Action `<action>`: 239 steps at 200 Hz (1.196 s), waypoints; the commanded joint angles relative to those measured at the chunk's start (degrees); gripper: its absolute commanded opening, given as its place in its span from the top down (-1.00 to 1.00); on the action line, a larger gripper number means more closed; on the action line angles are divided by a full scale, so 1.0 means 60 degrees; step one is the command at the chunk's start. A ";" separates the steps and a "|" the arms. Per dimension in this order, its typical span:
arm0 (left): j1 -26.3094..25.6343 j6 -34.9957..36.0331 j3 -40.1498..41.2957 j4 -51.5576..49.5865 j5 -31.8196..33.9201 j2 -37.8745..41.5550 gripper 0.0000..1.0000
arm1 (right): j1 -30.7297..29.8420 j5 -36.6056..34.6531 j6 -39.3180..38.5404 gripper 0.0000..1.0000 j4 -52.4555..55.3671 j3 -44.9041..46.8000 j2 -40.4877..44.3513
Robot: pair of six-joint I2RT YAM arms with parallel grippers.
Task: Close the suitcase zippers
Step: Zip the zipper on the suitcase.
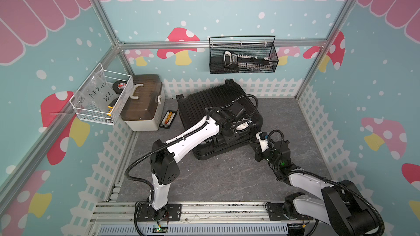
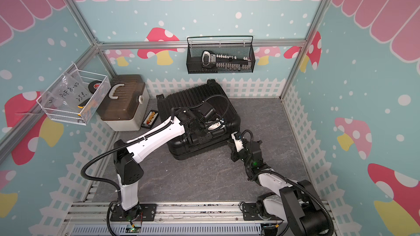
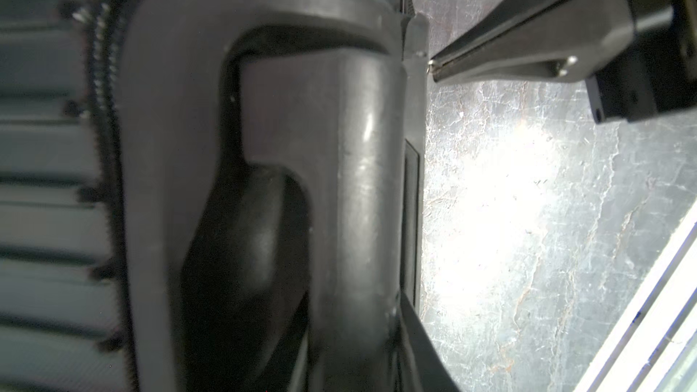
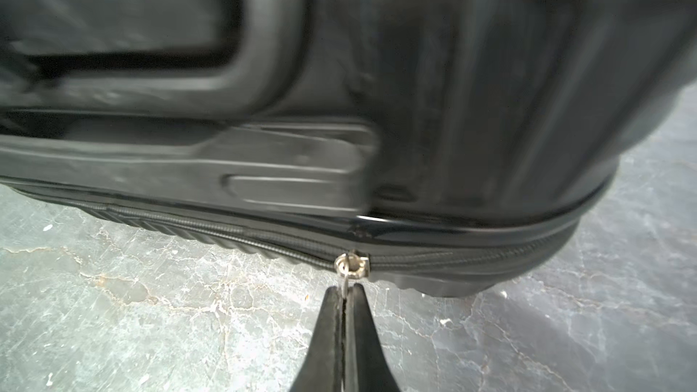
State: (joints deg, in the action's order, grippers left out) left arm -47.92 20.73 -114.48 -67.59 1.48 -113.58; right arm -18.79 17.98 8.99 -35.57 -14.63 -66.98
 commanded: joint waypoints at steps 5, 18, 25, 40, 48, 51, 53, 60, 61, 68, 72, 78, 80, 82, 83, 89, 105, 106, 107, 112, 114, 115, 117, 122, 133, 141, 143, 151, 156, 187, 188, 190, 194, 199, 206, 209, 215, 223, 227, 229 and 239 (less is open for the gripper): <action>0.0144 -0.0441 -0.0822 0.1598 0.0748 -0.0465 0.89 | -0.0726 0.0869 -0.0533 1.00 0.0015 0.0011 0.0454; 0.0106 -0.0437 -0.1060 0.1603 0.0850 -0.0550 0.89 | -0.0983 0.0735 -0.0607 1.00 0.0134 -0.0061 0.0471; 0.0091 -0.0437 -0.1179 0.1601 0.0901 -0.0597 0.89 | -0.1102 0.0690 -0.0645 1.00 0.0172 -0.0094 0.0445; 0.0091 -0.0472 -0.1372 0.1598 0.0966 -0.0714 0.89 | -0.1307 0.0572 -0.0642 1.00 0.0172 -0.0139 0.0363; 0.0091 -0.0530 -0.1459 0.1597 0.1005 -0.0770 0.90 | -0.1395 0.0524 -0.0635 1.00 0.0181 -0.0154 0.0322; 0.0091 -0.0550 -0.1478 0.1597 0.1013 -0.0794 0.90 | -0.1432 0.0505 -0.0635 1.00 0.0173 -0.0167 0.0303; 0.0091 -0.0557 -0.1496 0.1597 0.1014 -0.0811 0.90 | -0.1452 0.0494 -0.0620 1.00 0.0172 -0.0168 0.0289; 0.0091 -0.0583 -0.1536 0.1619 0.1012 -0.0857 0.90 | -0.1543 0.0444 -0.0593 1.00 0.0167 -0.0183 0.0232; 0.0091 -0.0583 -0.1541 0.1615 0.0998 -0.0866 0.90 | -0.1550 0.0438 -0.0585 1.00 0.0169 -0.0190 0.0227; 0.0090 -0.0584 -0.1557 0.1647 0.1022 -0.0920 0.90 | -0.1612 0.0420 -0.0568 1.00 0.0130 -0.0197 0.0161; 0.0091 -0.0597 -0.1573 0.1667 0.1034 -0.0936 0.90 | -0.1678 0.0406 -0.0552 1.00 0.0116 -0.0198 0.0137; 0.0091 -0.0612 -0.1588 0.1698 0.1082 -0.0973 0.90 | -0.1750 0.0377 -0.0538 1.00 0.0076 -0.0198 0.0104; 0.0091 -0.0624 -0.1589 0.1718 0.1097 -0.0987 0.90 | -0.1777 0.0363 -0.0523 1.00 0.0060 -0.0198 0.0089; 0.0091 -0.0627 -0.1597 0.1734 0.1101 -0.1002 0.90 | -0.1791 0.0359 -0.0512 1.00 0.0041 -0.0198 0.0067; 0.0091 -0.0628 -0.1593 0.1739 0.1101 -0.1011 0.90 | -0.1798 0.0359 -0.0515 1.00 0.0033 -0.0198 0.0056; 0.0091 -0.0664 -0.1593 0.1805 0.1114 -0.1040 0.90 | -0.1856 0.0358 -0.0482 1.00 -0.0026 -0.0180 0.0023; 0.0106 -0.0772 -0.1612 0.1989 0.1016 -0.1116 0.90 | -0.2005 0.0345 -0.0366 1.00 -0.0233 -0.0140 -0.0078; 0.0106 -0.0781 -0.1615 0.2006 0.1008 -0.1120 0.90 | -0.2008 0.0345 -0.0354 1.00 -0.0243 -0.0139 -0.0090; 0.0113 -0.0785 -0.1617 0.2029 0.0996 -0.1122 0.90 | -0.2024 0.0344 -0.0355 1.00 -0.0255 -0.0139 -0.0095; 0.0120 -0.0814 -0.1617 0.2082 0.0971 -0.1154 0.90 | -0.2074 0.0351 -0.0342 1.00 -0.0289 -0.0132 -0.0128; 0.0121 -0.0828 -0.1626 0.2111 0.0970 -0.1161 0.90 | -0.2107 0.0345 -0.0342 1.00 -0.0295 -0.0137 -0.0137; 0.0121 -0.0831 -0.1622 0.2125 0.0970 -0.1164 0.90 | -0.2117 0.0337 -0.0334 1.00 -0.0303 -0.0138 -0.0149; 0.0128 -0.0844 -0.1631 0.2150 0.0970 -0.1181 0.90 | -0.2140 0.0331 -0.0329 1.00 -0.0324 -0.0139 -0.0164; 0.0135 -0.0873 -0.1633 0.2213 0.0970 -0.1207 0.90 | -0.2189 0.0315 -0.0310 1.00 -0.0364 -0.0139 -0.0226; 0.0171 -0.0955 -0.1645 0.2348 0.0985 -0.1295 0.90 | -0.2324 0.0300 -0.0295 1.00 -0.0431 -0.0139 -0.0323; 0.0186 -0.1004 -0.1668 0.2427 0.0970 -0.1354 0.90 | -0.2429 0.0291 -0.0269 1.00 -0.0510 -0.0139 -0.0399; 0.0185 -0.1015 -0.1675 0.2438 0.0970 -0.1379 0.90 | -0.2441 0.0290 -0.0261 1.00 -0.0519 -0.0139 -0.0410; 0.0222 -0.1044 -0.1740 0.2476 0.0944 -0.1454 0.90 | -0.2550 0.0285 -0.0225 1.00 -0.0611 -0.0139 -0.0483; 0.0236 -0.1061 -0.1792 0.2491 0.0922 -0.1520 0.90 | -0.2612 0.0299 -0.0207 1.00 -0.0671 -0.0139 -0.0512; 0.0253 -0.1125 -0.2202 0.2538 0.0919 -0.1929 0.90 | -0.3007 0.0329 -0.0108 1.00 -0.0976 -0.0209 -0.0722; 0.0253 -0.1140 -0.2218 0.2544 0.0922 -0.1937 0.90 | -0.3022 0.0329 -0.0107 1.00 -0.0981 -0.0211 -0.0726; 0.0253 -0.1141 -0.2237 0.2537 0.0914 -0.1961 0.90 | -0.3051 0.0329 -0.0107 1.00 -0.0995 -0.0216 -0.0737; 0.0253 -0.1154 -0.2302 0.2555 0.0902 -0.2006 0.90 | -0.3102 0.0323 -0.0091 1.00 -0.0995 -0.0239 -0.0756; 0.0253 -0.1191 -0.2364 0.2563 0.0885 -0.2063 0.90 | -0.3179 0.0308 -0.0090 1.00 -0.1012 -0.0267 -0.0802; 0.0253 -0.1230 -0.2451 0.2604 0.0881 -0.2142 0.90 | -0.3285 0.0275 -0.0077 1.00 -0.1015 -0.0309 -0.0865; 0.0253 -0.1240 -0.2485 0.2628 0.0871 -0.2172 0.90 | -0.3336 0.0275 -0.0067 1.00 -0.1018 -0.0325 -0.0891; 0.0253 -0.1243 -0.2525 0.2672 0.0855 -0.2226 0.90 | -0.3417 0.0271 -0.0074 1.00 -0.1048 -0.0355 -0.0939; 0.0253 -0.1273 -0.2602 0.2723 0.0851 -0.2304 0.90 | -0.3534 0.0236 -0.0060 1.00 -0.1109 -0.0395 -0.1025; 0.0253 -0.1280 -0.2662 0.2739 0.0857 -0.2342 0.90 | -0.3591 0.0228 -0.0050 1.00 -0.1135 -0.0410 -0.1052; 0.0253 -0.1293 -0.2682 0.2740 0.0861 -0.2369 0.90 | -0.3621 0.0219 -0.0038 1.00 -0.1147 -0.0412 -0.1082; 0.0253 -0.1323 -0.2787 0.2769 0.0854 -0.2461 0.90 | -0.3768 0.0199 -0.0004 1.00 -0.1223 -0.0457 -0.1159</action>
State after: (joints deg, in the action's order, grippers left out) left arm -48.40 12.80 -128.55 -65.78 1.32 -124.31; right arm -36.25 8.23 9.23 -40.93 -16.12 -72.88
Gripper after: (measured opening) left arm 0.282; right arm 0.049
